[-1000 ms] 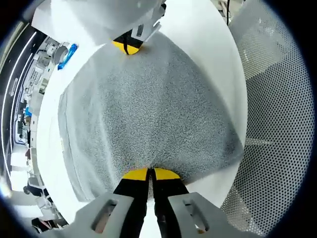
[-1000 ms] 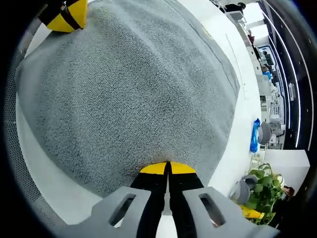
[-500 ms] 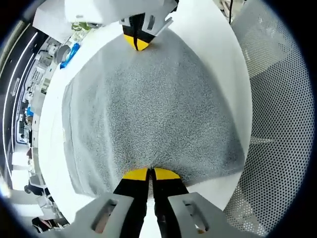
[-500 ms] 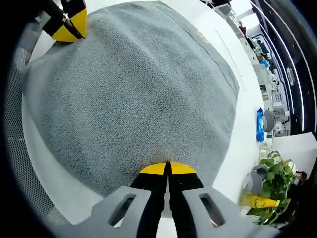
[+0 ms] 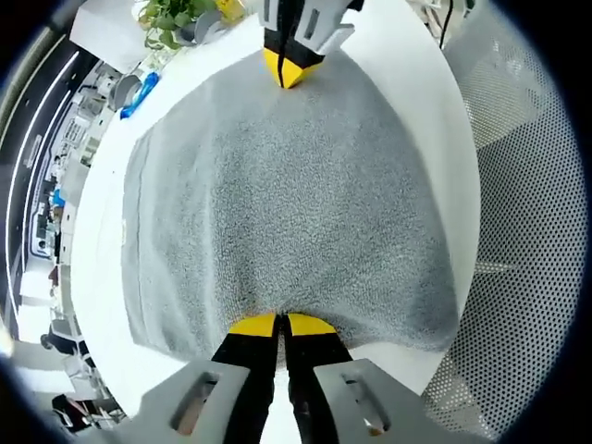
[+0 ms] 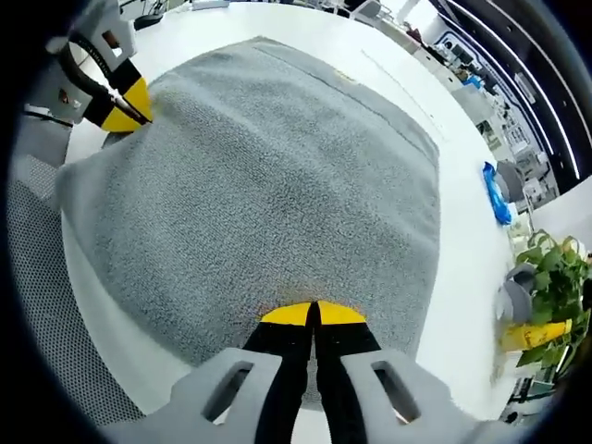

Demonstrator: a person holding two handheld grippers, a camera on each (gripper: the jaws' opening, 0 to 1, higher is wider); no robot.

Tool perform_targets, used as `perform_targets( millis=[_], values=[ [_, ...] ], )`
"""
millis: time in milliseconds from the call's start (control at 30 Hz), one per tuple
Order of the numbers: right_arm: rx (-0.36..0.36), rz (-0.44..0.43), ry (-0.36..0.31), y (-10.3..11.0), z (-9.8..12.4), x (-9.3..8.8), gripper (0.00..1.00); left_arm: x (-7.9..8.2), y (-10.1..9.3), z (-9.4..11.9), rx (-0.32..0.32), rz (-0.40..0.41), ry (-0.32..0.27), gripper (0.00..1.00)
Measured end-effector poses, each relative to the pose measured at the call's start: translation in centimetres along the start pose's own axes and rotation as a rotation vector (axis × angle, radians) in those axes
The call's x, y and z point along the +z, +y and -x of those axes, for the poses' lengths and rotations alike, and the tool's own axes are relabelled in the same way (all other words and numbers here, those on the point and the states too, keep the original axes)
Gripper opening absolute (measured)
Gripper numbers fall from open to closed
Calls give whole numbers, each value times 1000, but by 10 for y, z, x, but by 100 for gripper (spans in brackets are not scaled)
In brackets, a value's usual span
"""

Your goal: Fold the towel on the table until its edges align and the towel forms a compact rectangular stack.

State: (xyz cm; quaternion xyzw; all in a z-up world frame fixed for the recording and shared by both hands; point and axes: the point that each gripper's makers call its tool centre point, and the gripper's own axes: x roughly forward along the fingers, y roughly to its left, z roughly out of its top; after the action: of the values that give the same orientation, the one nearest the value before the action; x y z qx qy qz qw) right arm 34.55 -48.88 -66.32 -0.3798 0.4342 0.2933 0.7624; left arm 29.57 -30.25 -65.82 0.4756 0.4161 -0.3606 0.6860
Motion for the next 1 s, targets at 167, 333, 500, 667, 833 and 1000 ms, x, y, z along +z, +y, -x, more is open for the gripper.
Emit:
perform_targets(
  millis=[167,333,500,667,833,1000],
  values=[
    [24,-98,-24,6,3,-1,0,-3,3,0,-5,54,-12,2],
    [41,-137,-49,13,7,-2,0,-5,6,-1,-9,107,-22,3],
    [44,-160,-69,18,8,-1,0,-7,7,-1,-10,134,-31,3],
    [52,-173,-81,25,11,-2,0,-7,8,-1,-20,164,-44,3],
    [46,-168,-96,32,15,-4,0,-8,9,-1,-49,233,-84,3],
    [52,-184,-106,36,16,-4,0,-9,9,-2,-72,233,-92,3]
  ],
)
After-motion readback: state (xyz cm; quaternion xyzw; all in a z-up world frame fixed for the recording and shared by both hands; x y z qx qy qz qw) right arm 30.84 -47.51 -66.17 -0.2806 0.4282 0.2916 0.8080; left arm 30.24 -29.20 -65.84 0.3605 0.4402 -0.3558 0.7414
